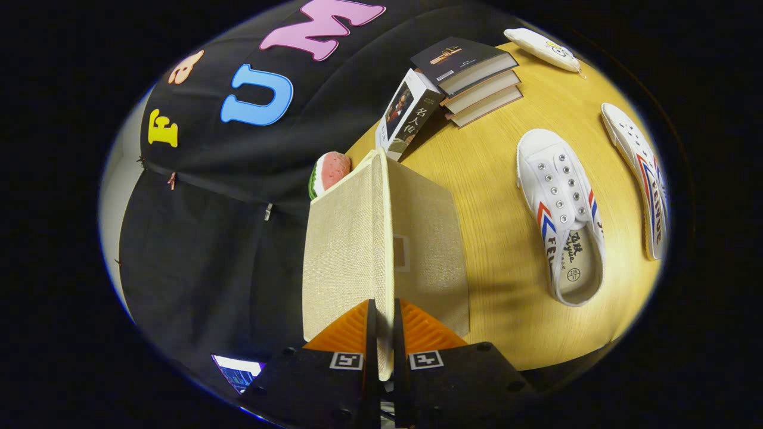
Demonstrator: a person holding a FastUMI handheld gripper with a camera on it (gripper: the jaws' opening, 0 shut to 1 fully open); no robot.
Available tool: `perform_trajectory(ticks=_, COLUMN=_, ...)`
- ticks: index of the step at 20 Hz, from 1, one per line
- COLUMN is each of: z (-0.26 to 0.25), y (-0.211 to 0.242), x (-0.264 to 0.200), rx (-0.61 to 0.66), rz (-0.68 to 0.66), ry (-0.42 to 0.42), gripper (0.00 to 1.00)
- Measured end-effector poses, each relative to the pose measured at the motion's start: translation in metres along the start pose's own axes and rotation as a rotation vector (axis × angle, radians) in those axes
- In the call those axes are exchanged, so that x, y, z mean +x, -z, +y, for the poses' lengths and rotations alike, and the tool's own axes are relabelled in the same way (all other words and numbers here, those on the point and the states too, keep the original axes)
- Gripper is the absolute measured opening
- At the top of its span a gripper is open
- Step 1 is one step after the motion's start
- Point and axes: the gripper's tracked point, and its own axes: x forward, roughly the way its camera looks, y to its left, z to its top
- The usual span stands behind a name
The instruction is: Open the storage box then place both shoes into the box .Put the left shoe in first, then the right shoe, with the right side of both shoes facing outward in a uniform manner.
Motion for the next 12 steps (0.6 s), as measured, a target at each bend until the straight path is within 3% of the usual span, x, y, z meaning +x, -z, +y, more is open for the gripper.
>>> perform_trajectory(ticks=4, z=0.009, y=0.005, x=-0.004, rx=-0.015, rz=0.015, ry=-0.033, gripper=0.05)
perform_trajectory(ticks=12, z=0.057, y=-0.004, x=-0.021, rx=-0.081, rz=-0.014, ry=-0.115, gripper=0.05)
